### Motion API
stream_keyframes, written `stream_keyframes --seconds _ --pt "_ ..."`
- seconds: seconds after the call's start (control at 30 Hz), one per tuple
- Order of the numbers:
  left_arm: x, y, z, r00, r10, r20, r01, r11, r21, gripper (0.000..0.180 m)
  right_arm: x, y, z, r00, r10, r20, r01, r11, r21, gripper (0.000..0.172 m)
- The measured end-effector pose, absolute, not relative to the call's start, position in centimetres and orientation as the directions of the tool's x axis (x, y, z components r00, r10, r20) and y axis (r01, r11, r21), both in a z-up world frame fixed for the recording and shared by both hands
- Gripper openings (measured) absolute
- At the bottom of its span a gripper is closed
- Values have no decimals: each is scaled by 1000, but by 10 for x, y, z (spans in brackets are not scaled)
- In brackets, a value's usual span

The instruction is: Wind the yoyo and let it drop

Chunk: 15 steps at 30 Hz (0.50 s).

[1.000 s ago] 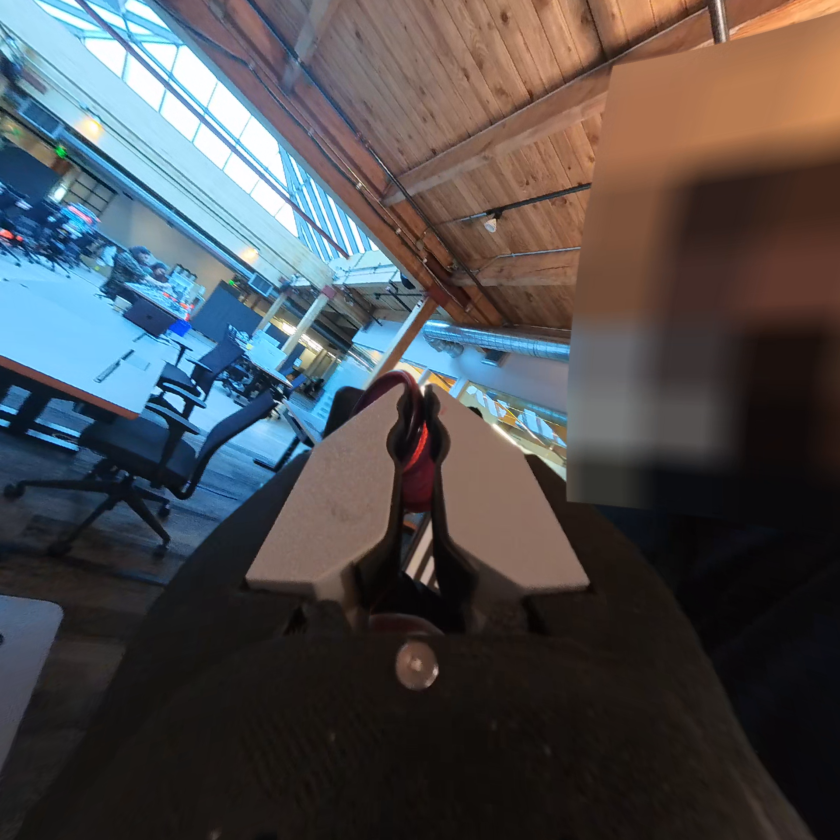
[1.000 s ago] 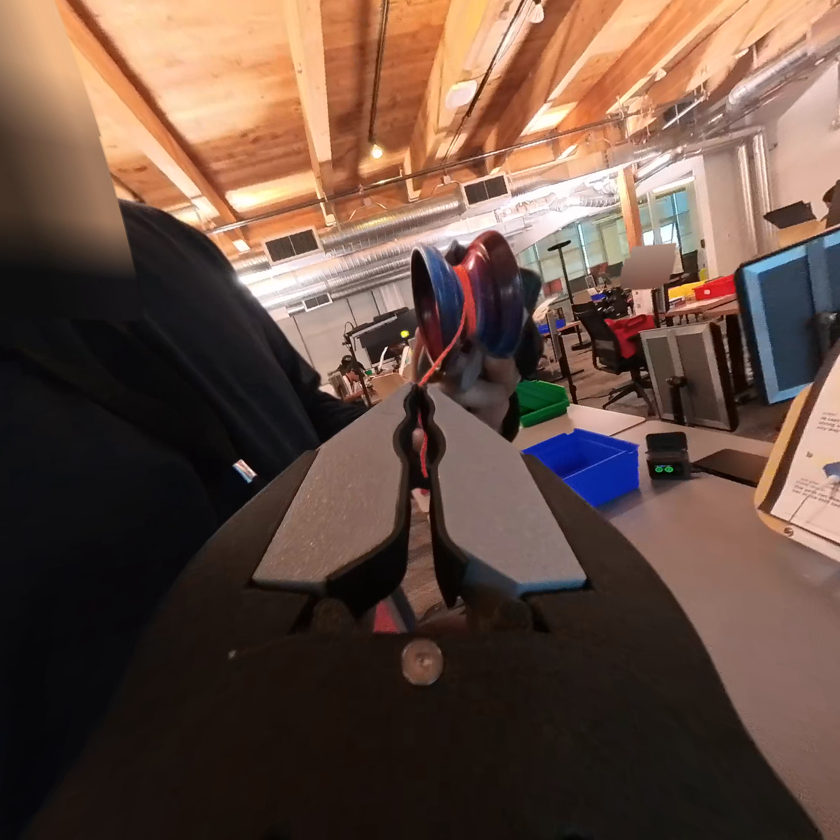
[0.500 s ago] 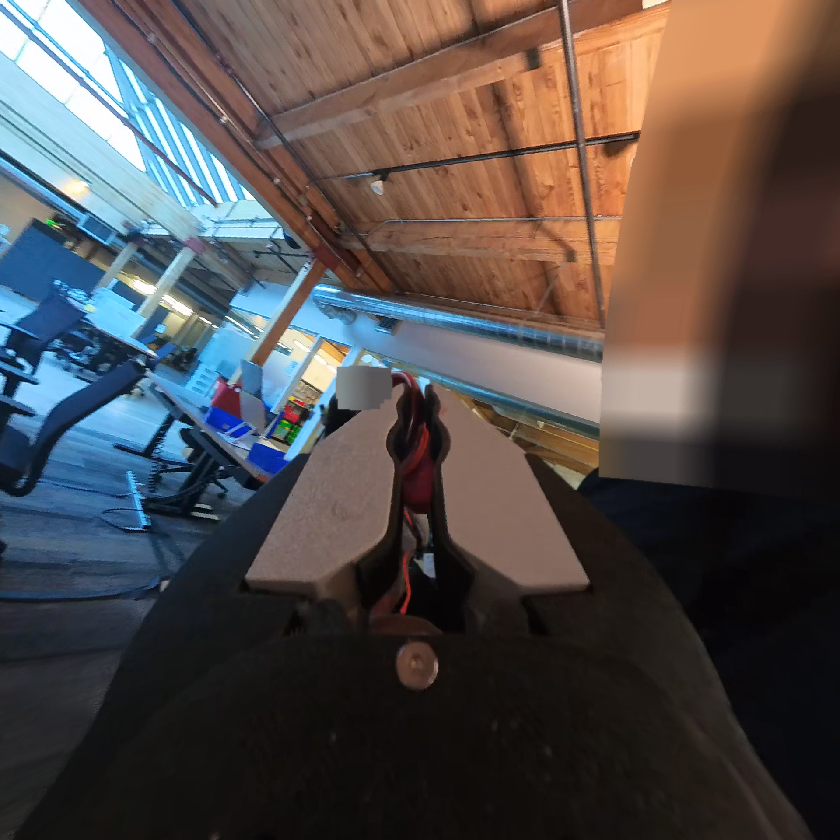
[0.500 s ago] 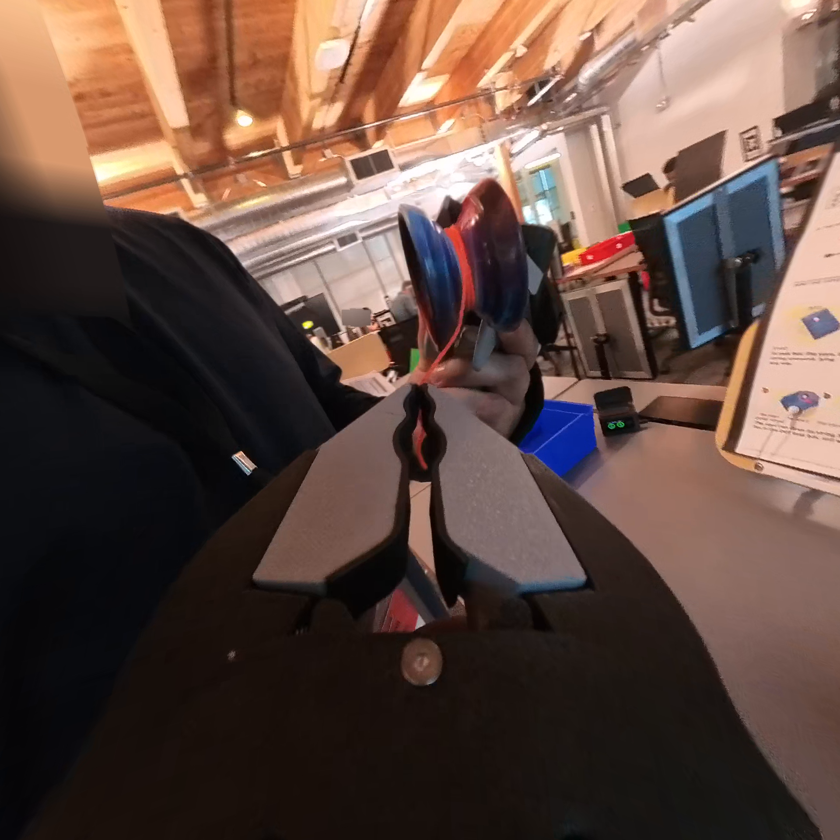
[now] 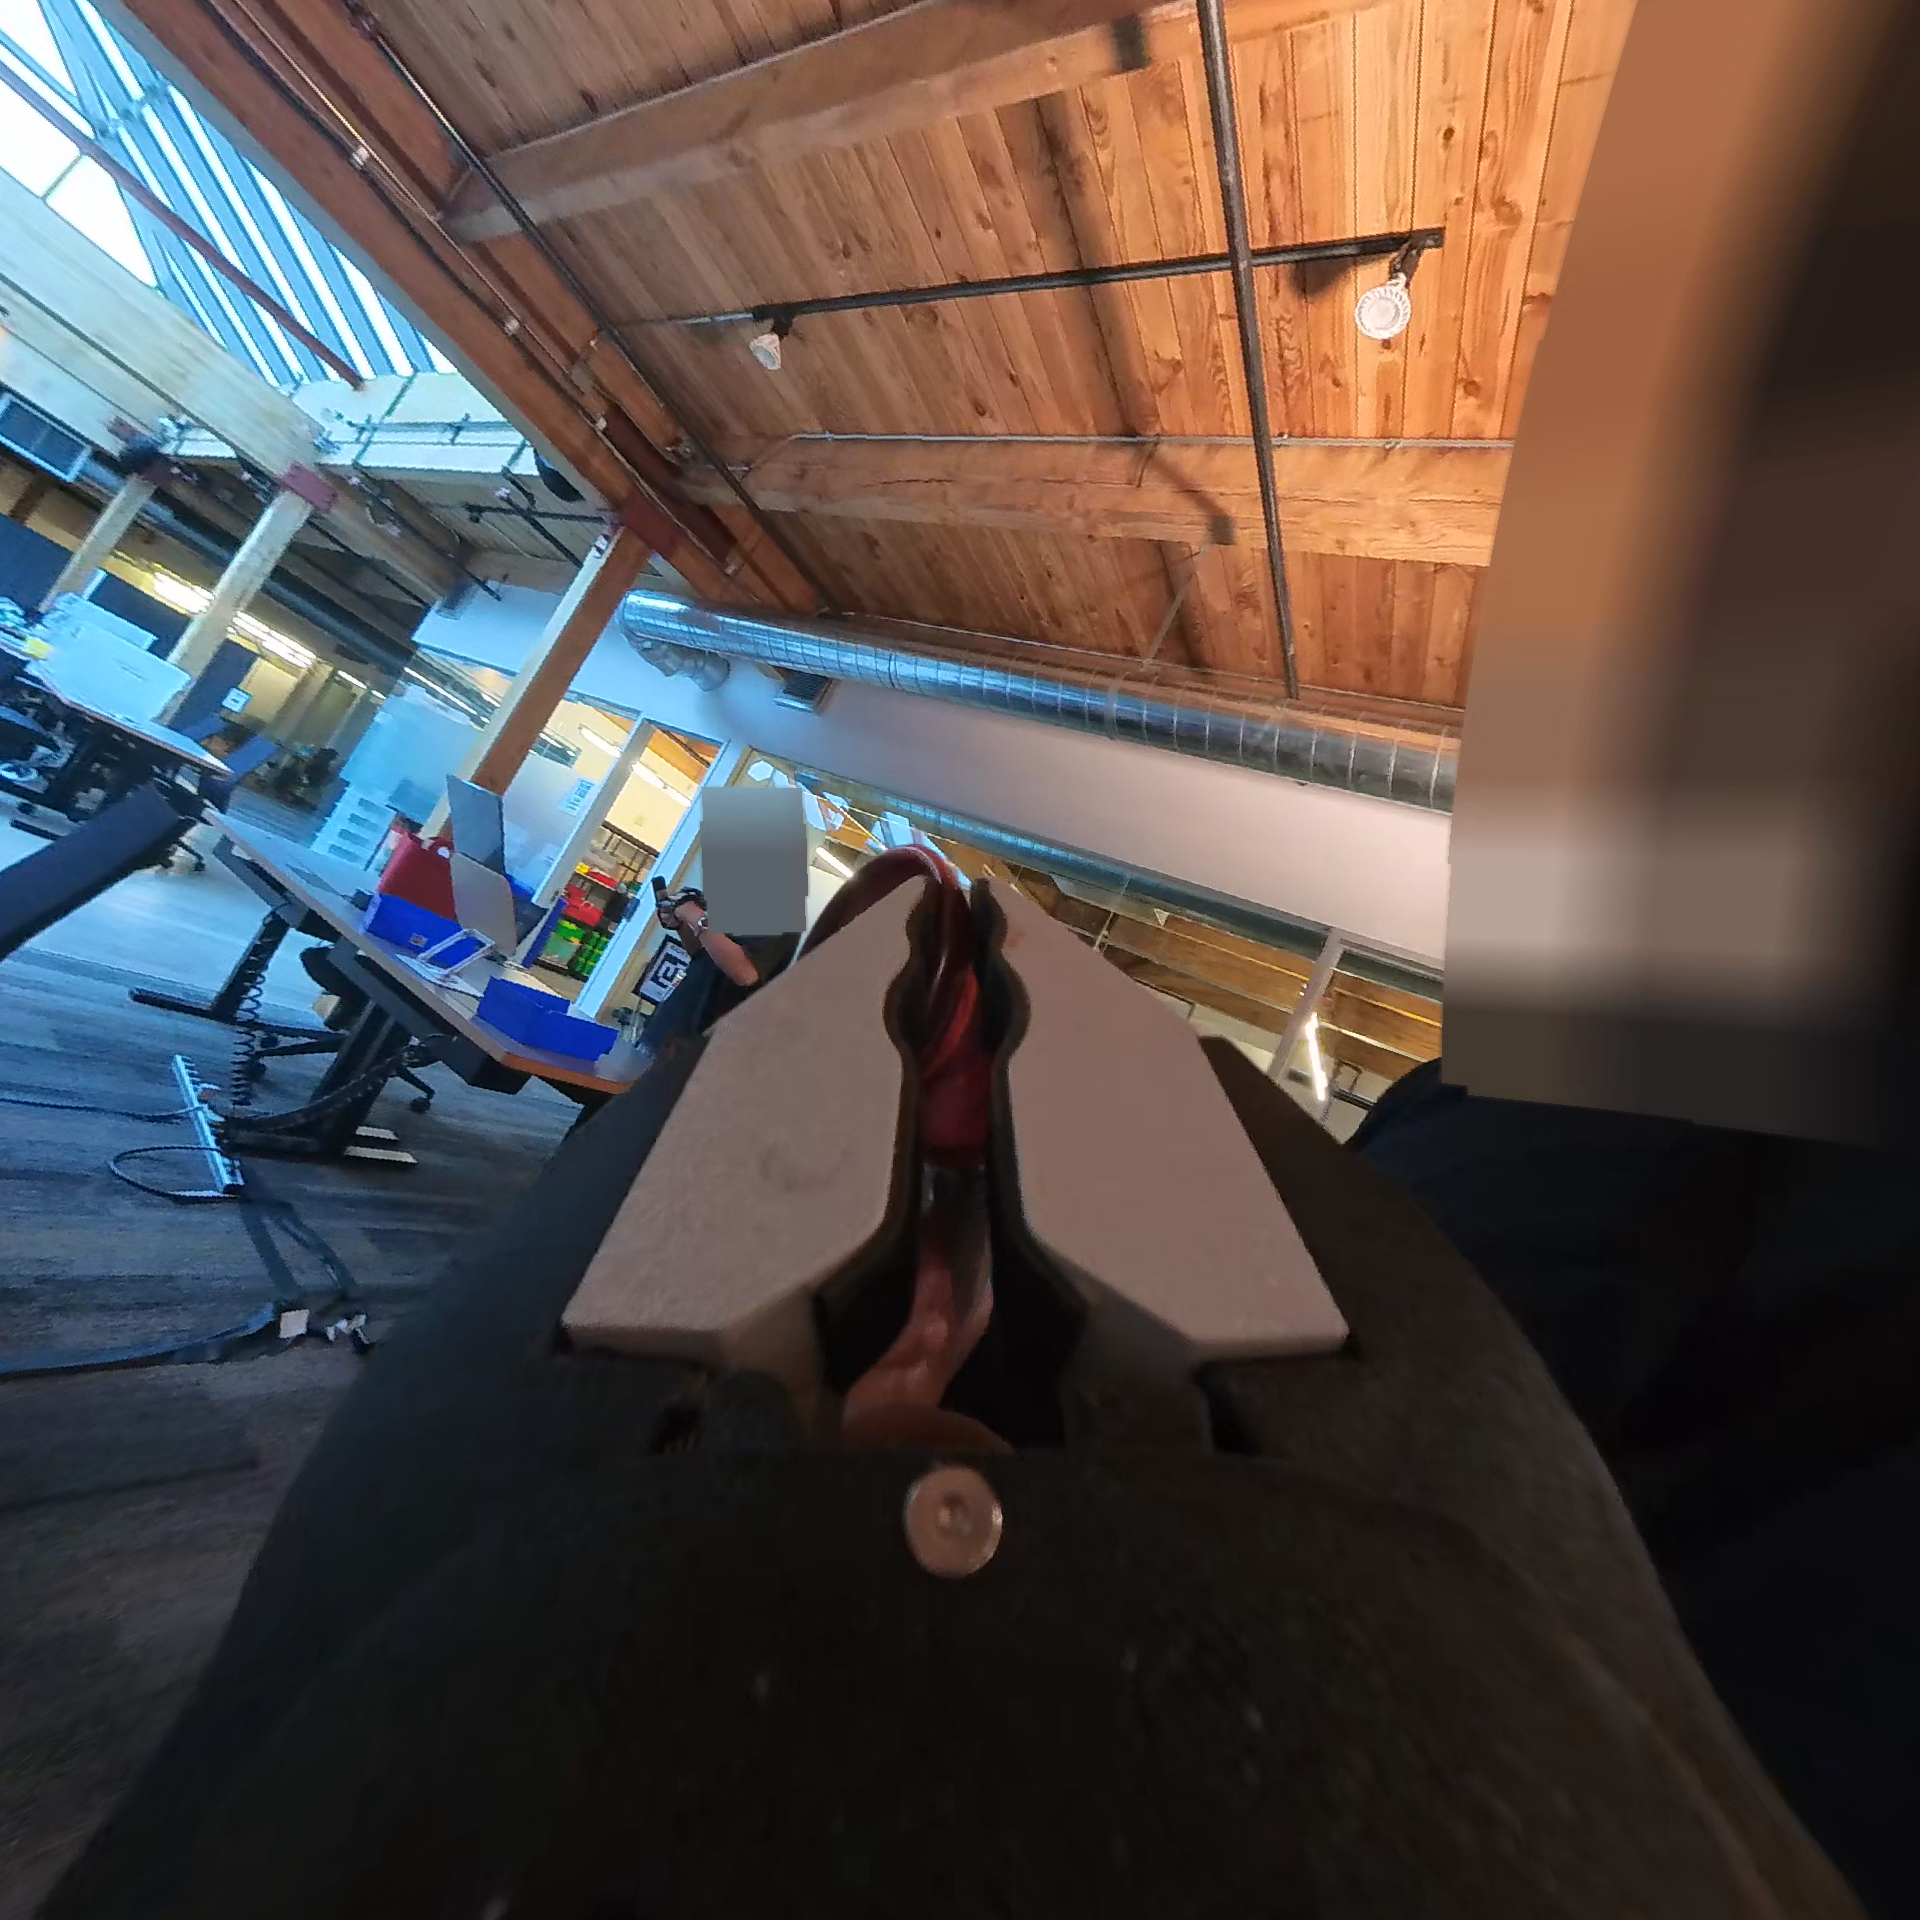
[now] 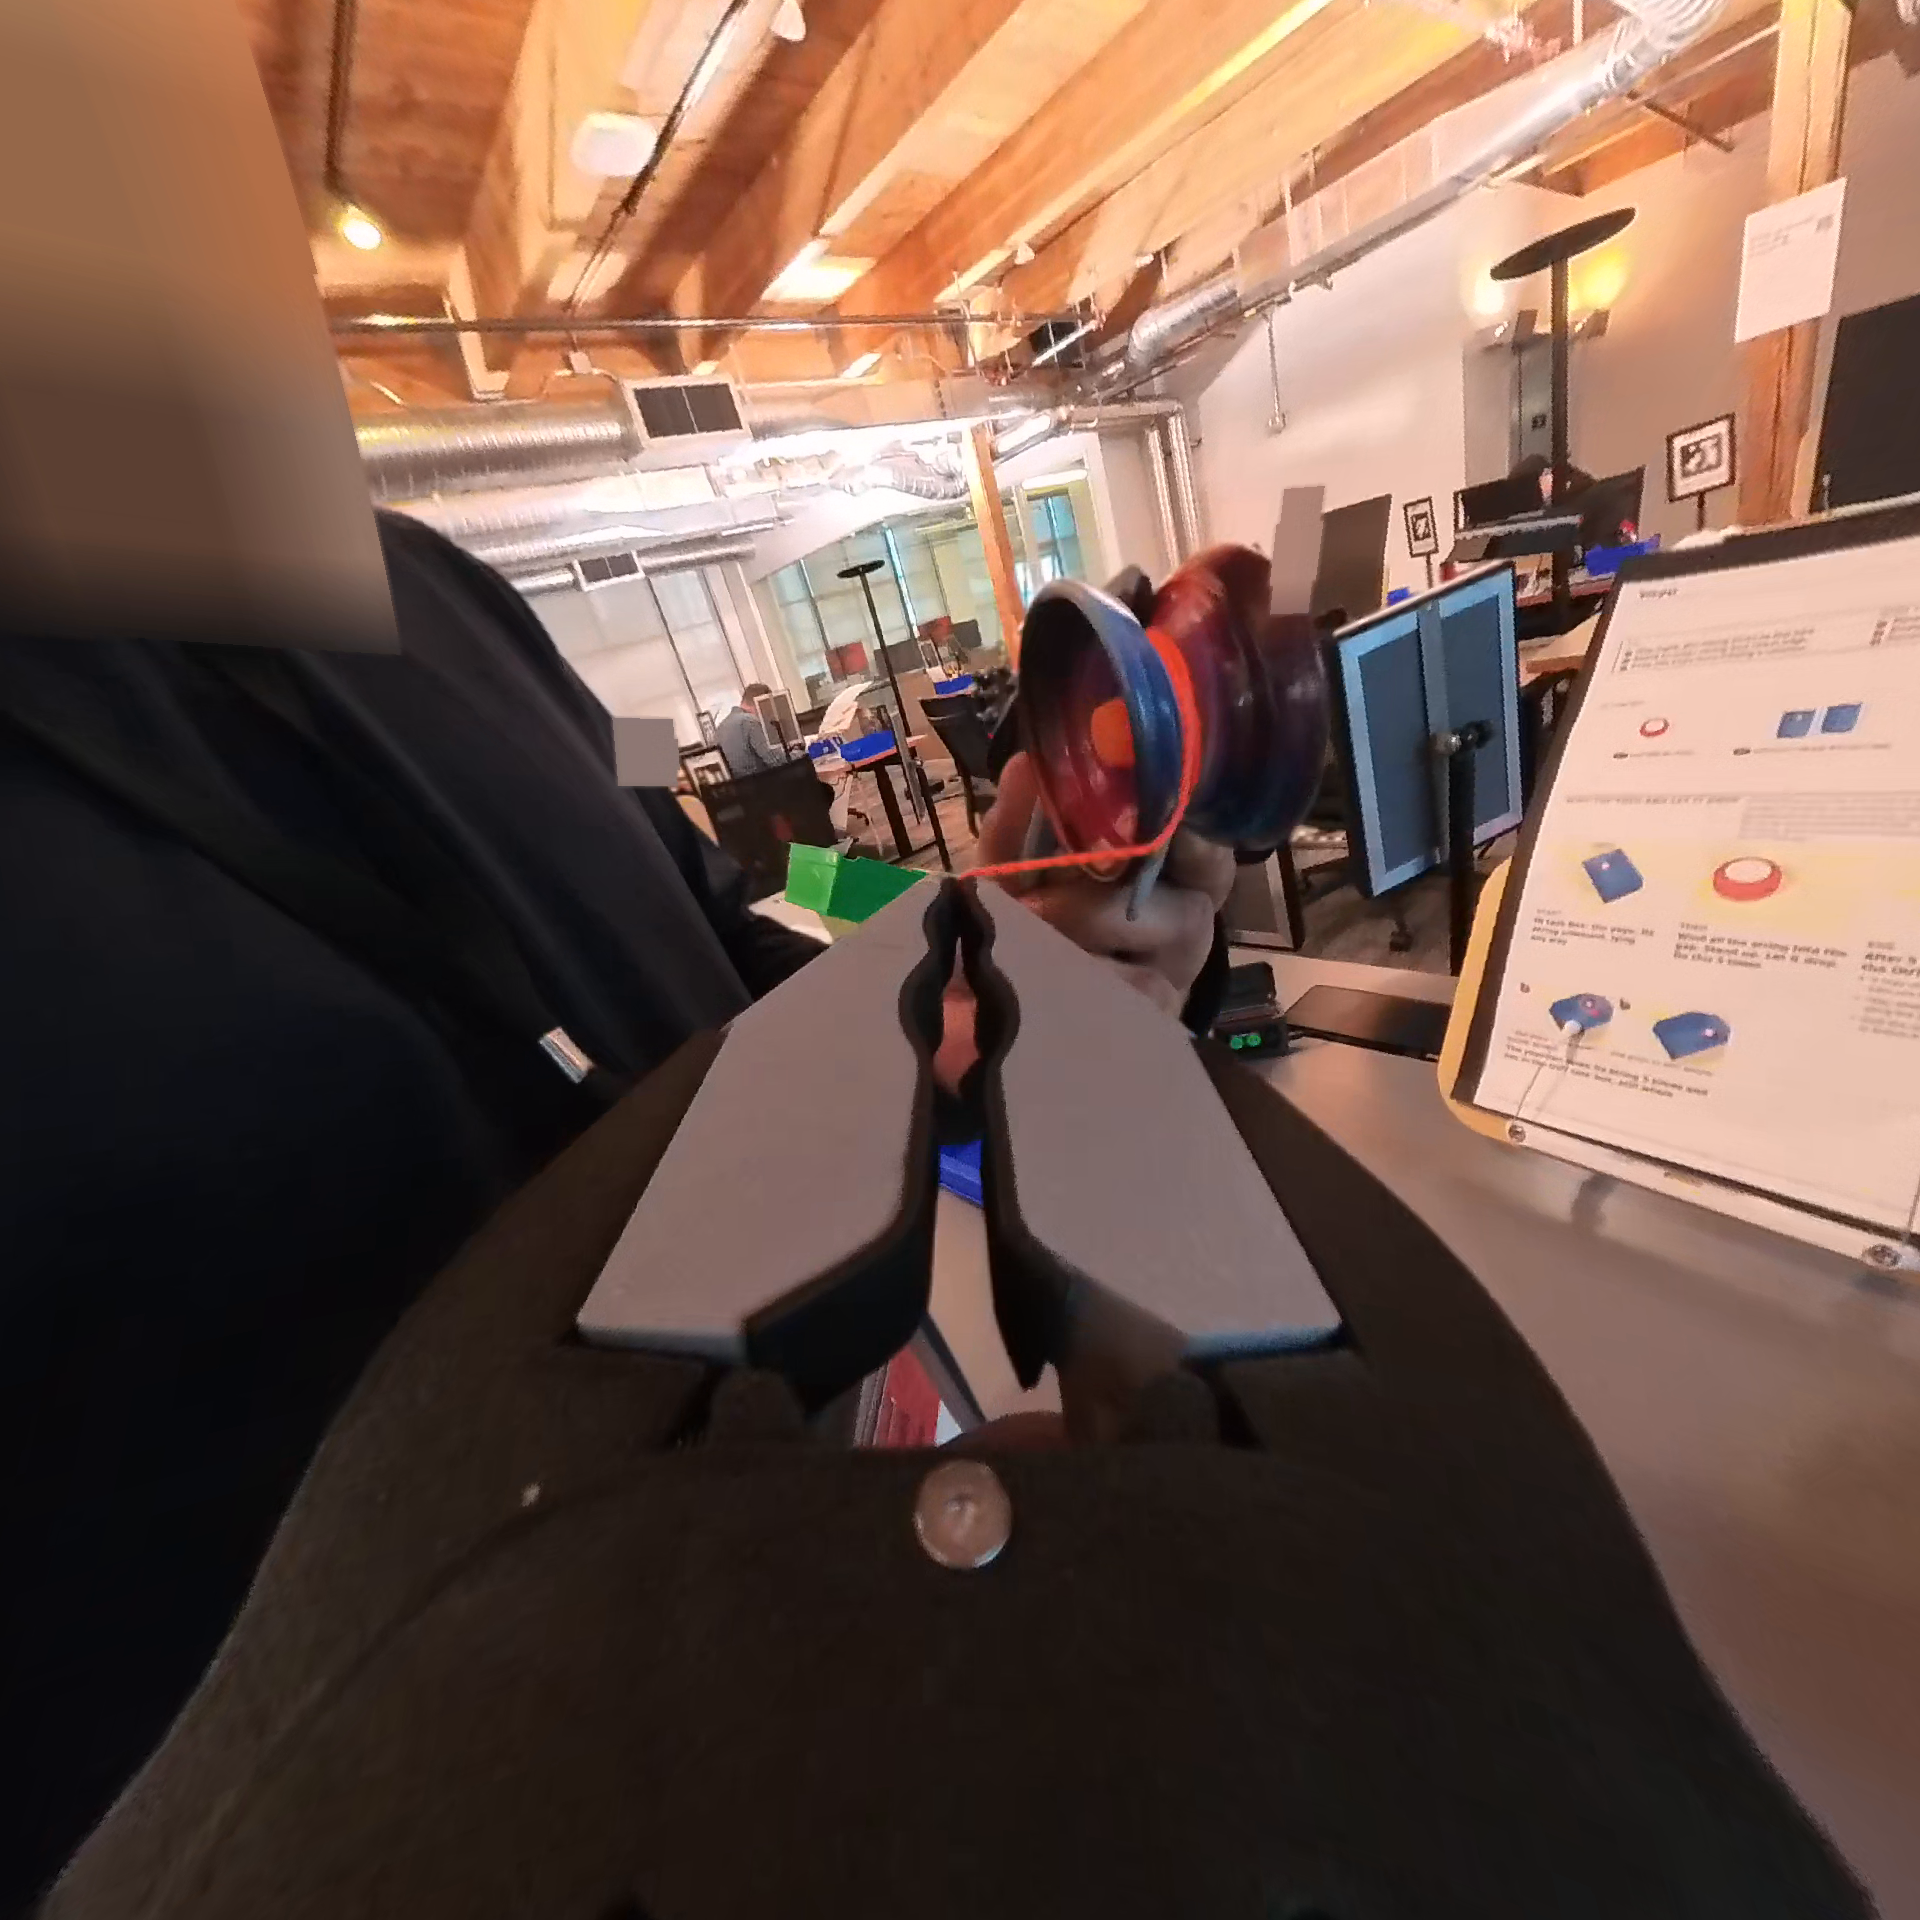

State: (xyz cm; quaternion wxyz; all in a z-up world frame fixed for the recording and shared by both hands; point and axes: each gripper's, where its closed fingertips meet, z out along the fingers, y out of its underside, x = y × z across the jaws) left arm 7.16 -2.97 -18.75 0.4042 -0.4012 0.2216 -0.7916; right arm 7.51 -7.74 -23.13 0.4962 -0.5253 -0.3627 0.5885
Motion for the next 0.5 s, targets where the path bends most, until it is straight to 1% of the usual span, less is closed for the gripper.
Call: stream_keyframes --seconds 0.1,0.27,0.5 --pt "76 -29 -183 -357 -817 453 475 -576 -666 3 84 -79 -224 32 971 -239 -205 -227 -952 0" --pt "92 -33 -180 -336 -840 426 468 -541 -699 3 103 -80 -224 40 975 -219 -201 -207 -958 0" --pt "109 -34 -183 -373 -810 453 436 -584 -685 2 132 -82 -225 77 972 -220 -229 -198 -953 0"
